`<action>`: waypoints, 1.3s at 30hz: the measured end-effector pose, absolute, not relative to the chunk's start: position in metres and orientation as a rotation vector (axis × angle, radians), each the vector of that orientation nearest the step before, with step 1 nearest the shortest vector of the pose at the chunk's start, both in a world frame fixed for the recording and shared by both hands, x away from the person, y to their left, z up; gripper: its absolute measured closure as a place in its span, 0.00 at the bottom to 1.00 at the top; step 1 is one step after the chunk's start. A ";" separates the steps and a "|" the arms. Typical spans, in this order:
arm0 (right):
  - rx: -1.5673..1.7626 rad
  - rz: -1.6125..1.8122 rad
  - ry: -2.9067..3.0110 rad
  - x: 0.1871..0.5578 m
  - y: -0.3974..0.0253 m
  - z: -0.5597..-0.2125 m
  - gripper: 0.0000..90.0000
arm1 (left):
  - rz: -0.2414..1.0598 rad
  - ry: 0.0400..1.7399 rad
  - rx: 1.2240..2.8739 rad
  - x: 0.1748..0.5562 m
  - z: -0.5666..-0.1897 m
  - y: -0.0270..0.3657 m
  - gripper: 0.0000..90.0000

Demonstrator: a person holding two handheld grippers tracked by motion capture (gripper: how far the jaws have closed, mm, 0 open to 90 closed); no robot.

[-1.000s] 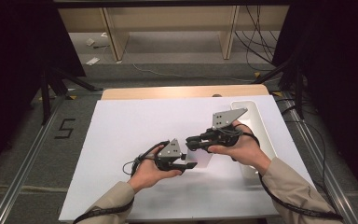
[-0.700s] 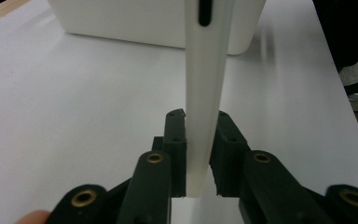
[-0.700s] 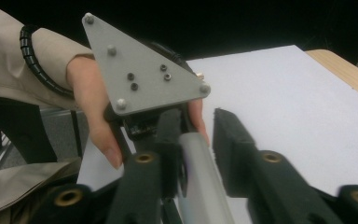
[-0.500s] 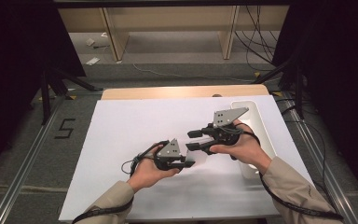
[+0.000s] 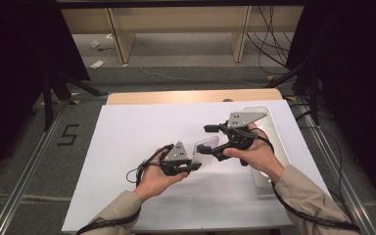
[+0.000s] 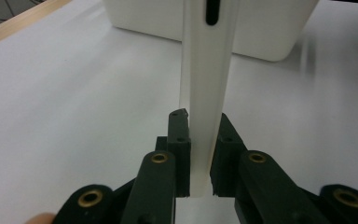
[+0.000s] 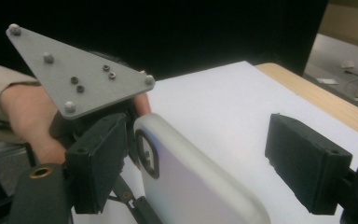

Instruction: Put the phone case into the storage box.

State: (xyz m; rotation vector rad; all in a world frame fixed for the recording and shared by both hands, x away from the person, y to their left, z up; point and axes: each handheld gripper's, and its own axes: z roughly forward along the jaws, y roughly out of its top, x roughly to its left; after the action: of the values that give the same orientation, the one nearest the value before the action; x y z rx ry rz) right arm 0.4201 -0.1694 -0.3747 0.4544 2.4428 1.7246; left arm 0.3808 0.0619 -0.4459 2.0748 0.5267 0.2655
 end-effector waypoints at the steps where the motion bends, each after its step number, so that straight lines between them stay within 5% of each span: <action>1: 0.467 1.724 2.429 0.421 -0.170 -0.375 0.24 | 0.275 0.541 2.066 0.381 -0.446 0.062 0.89; 21: 0.707 1.705 2.176 0.419 -0.167 -0.387 0.11 | 0.332 0.842 1.986 0.386 -0.438 0.061 0.89; 30: 0.722 1.685 2.177 0.415 -0.160 -0.390 0.00 | 0.345 0.869 1.982 0.387 -0.440 0.058 0.89; 39: 0.768 1.681 2.154 0.415 -0.155 -0.394 0.01 | 0.343 0.866 1.988 0.386 -0.440 0.050 0.89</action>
State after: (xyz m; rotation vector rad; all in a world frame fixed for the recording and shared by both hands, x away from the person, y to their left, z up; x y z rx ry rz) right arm 0.4149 -0.1546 -0.3942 0.7684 2.1540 1.6809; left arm 0.3865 0.0499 -0.4402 1.9884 0.8657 0.3428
